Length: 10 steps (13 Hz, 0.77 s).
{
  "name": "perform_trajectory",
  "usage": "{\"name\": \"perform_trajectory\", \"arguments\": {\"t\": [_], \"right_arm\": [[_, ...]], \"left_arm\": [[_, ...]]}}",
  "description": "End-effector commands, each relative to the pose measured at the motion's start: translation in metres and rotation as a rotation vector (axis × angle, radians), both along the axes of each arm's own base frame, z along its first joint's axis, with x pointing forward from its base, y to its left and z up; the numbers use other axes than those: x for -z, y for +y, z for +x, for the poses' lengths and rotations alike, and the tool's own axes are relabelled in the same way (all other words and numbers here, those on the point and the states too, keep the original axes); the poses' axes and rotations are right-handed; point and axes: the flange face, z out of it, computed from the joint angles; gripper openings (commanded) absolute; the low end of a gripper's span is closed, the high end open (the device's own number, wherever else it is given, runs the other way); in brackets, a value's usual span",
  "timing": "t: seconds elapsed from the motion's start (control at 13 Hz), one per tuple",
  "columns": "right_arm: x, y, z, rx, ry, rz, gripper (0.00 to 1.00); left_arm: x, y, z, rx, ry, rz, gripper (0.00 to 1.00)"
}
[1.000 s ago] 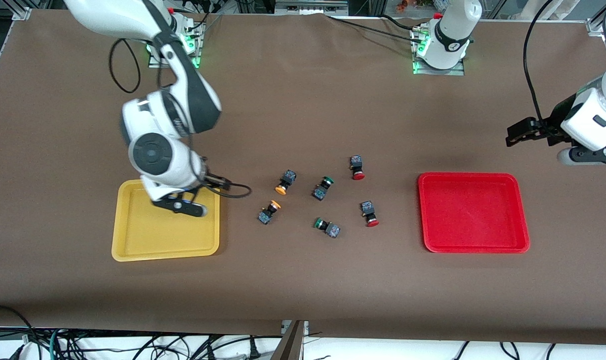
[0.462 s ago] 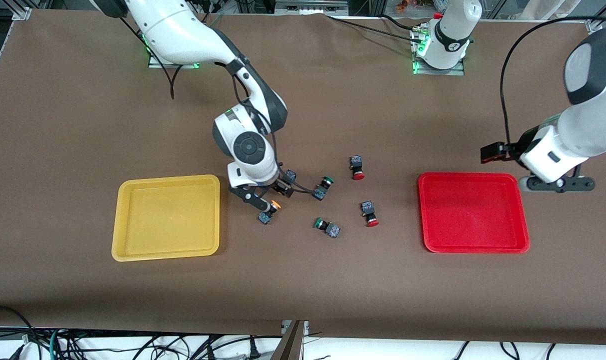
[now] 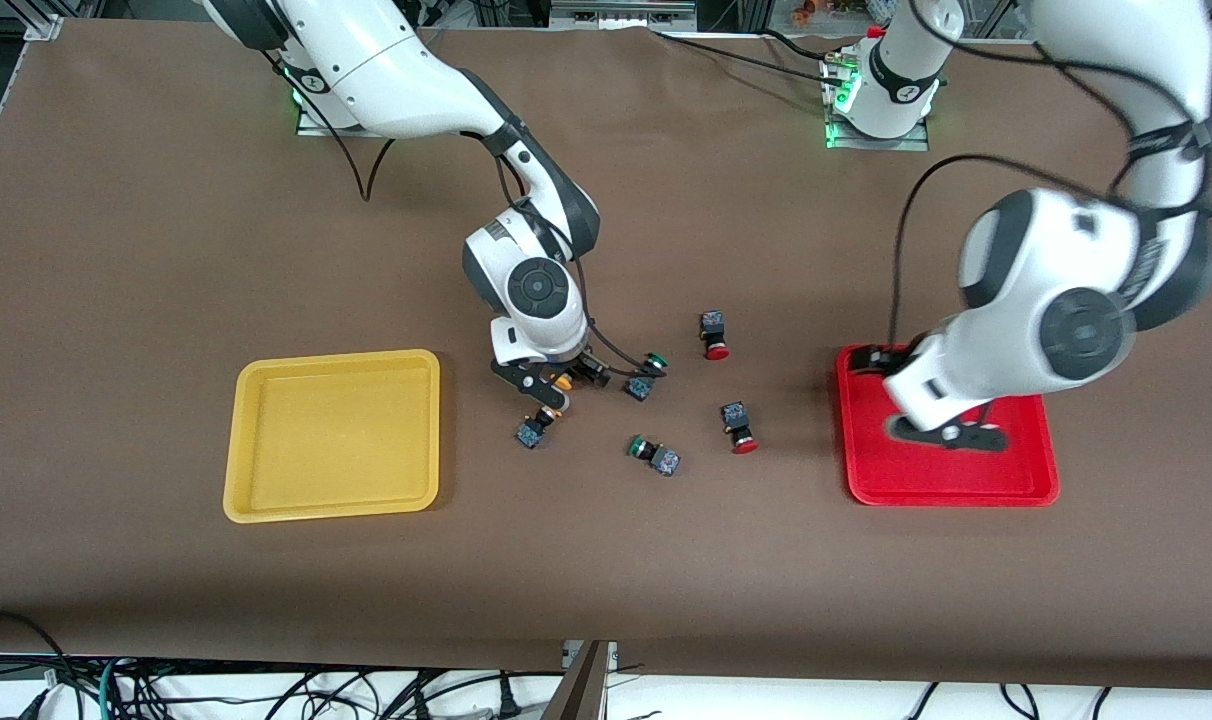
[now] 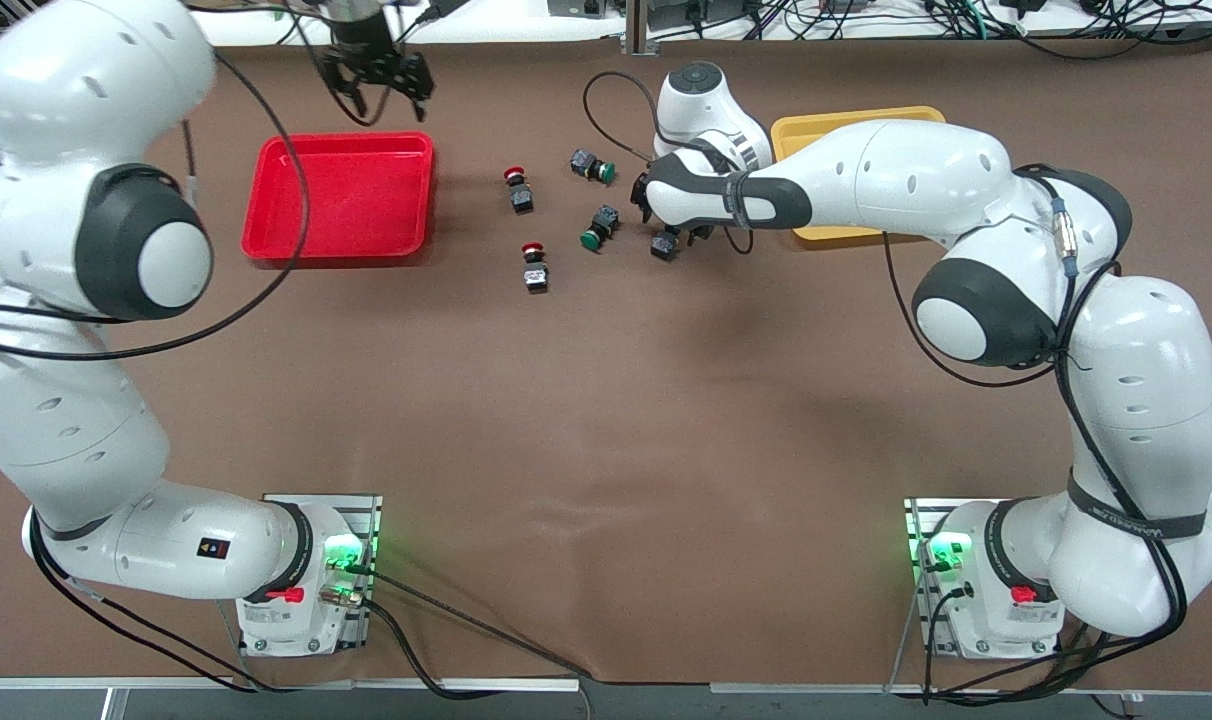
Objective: Place red and yellow buttons in trays
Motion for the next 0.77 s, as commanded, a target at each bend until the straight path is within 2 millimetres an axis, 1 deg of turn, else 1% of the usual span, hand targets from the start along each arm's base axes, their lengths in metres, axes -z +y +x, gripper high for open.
{"name": "perform_trajectory", "arguments": {"t": [0.0, 0.08, 0.15, 0.23, 0.31, 0.38, 0.46, 0.54, 0.62, 0.69], "right_arm": [[-0.001, 0.009, -0.002, -0.019, -0.012, 0.006, 0.21], [-0.002, 0.004, 0.003, -0.021, -0.015, 0.006, 0.09], [-0.005, 0.000, 0.006, -0.046, -0.016, 0.012, 0.01], [-0.014, -0.008, 0.015, -0.067, -0.020, 0.016, 0.00], [-0.029, -0.024, 0.028, -0.077, -0.026, 0.021, 0.00], [-0.052, -0.047, 0.039, -0.106, 0.011, 0.002, 0.00], [-0.078, -0.076, 0.050, -0.151, 0.055, -0.014, 0.00], [-0.096, -0.104, 0.061, -0.204, 0.082, -0.015, 0.00], [-0.110, -0.135, 0.072, -0.256, 0.108, -0.015, 0.00], [-0.119, -0.167, 0.082, -0.303, 0.140, -0.015, 0.00]], "left_arm": [[0.022, -0.029, 0.024, -0.001, -0.107, -0.062, 1.00], [0.030, -0.048, 0.023, -0.033, -0.118, -0.093, 1.00], [0.037, -0.055, 0.025, -0.089, -0.132, -0.094, 1.00], [0.040, -0.067, 0.023, -0.128, -0.153, -0.090, 1.00], [0.047, -0.070, 0.021, -0.159, -0.159, -0.088, 1.00], [0.064, -0.069, 0.019, -0.180, -0.141, -0.080, 1.00], [0.080, -0.072, 0.019, -0.224, -0.138, -0.077, 1.00], [0.096, -0.091, 0.009, -0.288, -0.130, -0.060, 1.00], [0.107, -0.093, 0.002, -0.337, -0.113, -0.039, 1.00], [0.118, -0.089, -0.002, -0.347, -0.102, -0.030, 1.00]]}}
